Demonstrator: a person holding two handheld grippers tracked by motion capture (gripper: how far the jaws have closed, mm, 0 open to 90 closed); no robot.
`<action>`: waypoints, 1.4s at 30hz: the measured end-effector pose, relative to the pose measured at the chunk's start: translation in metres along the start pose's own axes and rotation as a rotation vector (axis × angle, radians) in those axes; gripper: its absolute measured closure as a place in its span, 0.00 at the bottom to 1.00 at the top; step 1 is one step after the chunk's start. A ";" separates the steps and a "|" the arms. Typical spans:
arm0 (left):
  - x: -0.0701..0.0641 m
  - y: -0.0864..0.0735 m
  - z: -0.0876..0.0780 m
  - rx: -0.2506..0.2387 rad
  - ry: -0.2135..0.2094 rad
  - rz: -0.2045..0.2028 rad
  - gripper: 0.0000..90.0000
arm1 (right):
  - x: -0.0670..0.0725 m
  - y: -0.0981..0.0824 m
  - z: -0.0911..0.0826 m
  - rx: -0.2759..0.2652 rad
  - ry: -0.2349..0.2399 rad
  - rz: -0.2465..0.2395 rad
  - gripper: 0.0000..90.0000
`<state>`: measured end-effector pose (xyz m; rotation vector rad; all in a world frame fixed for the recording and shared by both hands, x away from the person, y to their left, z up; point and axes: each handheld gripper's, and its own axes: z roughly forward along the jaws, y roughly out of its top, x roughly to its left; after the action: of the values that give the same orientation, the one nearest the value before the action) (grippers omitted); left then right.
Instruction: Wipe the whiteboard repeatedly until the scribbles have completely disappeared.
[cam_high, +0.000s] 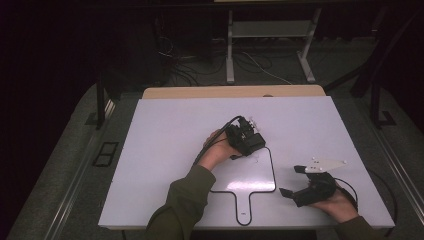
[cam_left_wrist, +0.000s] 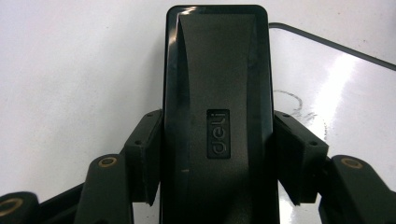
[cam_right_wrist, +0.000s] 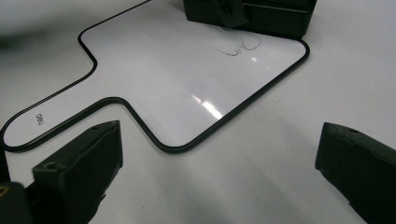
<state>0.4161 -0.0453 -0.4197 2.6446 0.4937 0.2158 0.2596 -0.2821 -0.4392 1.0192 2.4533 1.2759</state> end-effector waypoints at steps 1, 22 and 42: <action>-0.003 0.001 0.000 -0.002 -0.004 -0.006 0.43 | 0.000 0.000 0.000 0.000 -0.001 0.000 0.00; -0.023 0.009 0.005 -0.030 -0.021 0.046 0.43 | 0.001 0.000 -0.001 -0.004 -0.004 0.000 0.00; -0.019 0.008 0.005 -0.025 -0.044 0.032 0.43 | 0.001 0.000 0.000 0.000 -0.001 -0.004 0.00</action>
<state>0.4025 -0.0610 -0.4218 2.6280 0.4313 0.1720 0.2589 -0.2812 -0.4388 1.0135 2.4533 1.2743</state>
